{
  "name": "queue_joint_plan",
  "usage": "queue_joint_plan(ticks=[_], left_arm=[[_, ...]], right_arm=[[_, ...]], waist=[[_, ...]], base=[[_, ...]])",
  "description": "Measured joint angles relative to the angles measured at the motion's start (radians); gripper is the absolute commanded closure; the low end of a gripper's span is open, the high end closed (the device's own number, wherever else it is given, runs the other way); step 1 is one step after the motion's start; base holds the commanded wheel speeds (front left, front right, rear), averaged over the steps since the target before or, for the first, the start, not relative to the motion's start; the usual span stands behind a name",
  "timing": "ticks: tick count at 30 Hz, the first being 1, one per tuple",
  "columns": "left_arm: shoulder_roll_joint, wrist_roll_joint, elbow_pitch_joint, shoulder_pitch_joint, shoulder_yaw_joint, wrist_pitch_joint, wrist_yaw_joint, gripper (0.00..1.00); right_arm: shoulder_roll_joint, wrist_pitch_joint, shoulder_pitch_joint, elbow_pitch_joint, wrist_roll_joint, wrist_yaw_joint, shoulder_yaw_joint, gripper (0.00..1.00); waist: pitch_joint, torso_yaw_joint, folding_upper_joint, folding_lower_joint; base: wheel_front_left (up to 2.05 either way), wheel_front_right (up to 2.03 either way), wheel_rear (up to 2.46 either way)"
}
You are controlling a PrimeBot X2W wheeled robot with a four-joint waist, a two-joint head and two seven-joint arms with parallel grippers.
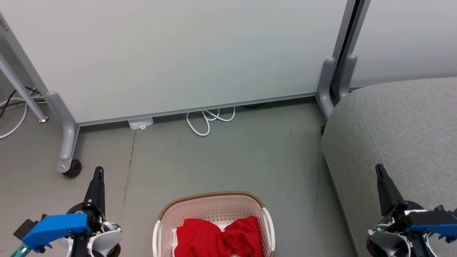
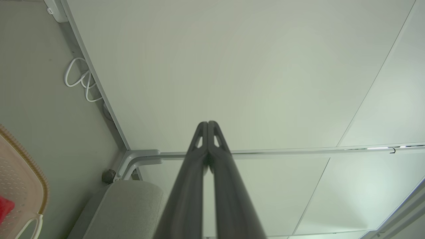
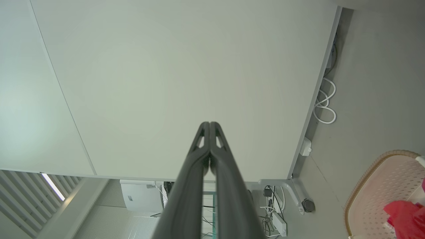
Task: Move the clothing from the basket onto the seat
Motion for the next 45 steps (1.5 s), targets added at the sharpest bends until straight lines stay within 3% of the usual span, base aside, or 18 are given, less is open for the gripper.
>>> queue_joint_plan(ticks=[13, 14, 30, 45], left_arm=[[0.000, 0.000, 0.000, 0.000, 0.000, 0.000, 0.000, 1.00], [-0.001, 0.000, 0.006, 0.003, 0.000, -0.001, 0.001, 0.00], [-0.009, 0.017, 0.042, 0.043, -0.040, -0.056, 0.002, 0.00], [-0.009, 0.304, 0.012, 0.027, -0.104, -0.125, 0.038, 0.00]], right_arm=[[0.000, 0.000, 0.000, 0.000, 0.000, 0.000, 0.000, 1.00], [0.001, 0.000, 0.004, 0.005, 0.000, 0.000, 0.001, 0.00], [0.008, -0.055, 0.044, 0.022, -0.021, -0.001, 0.045, 0.00], [0.007, -0.124, 0.041, 0.013, -0.245, -0.001, 0.072, 0.00]], waist=[[0.000, 0.000, 0.0000, 0.0000], [0.000, 0.000, 0.0000, 0.0000], [0.000, 0.000, 0.0000, 0.0000], [0.002, 0.002, 0.0000, 0.0000]], base=[[0.00, 0.00, 0.00], [0.00, 0.00, 0.00], [0.00, 0.00, 0.00], [0.00, 0.00, 0.00]])
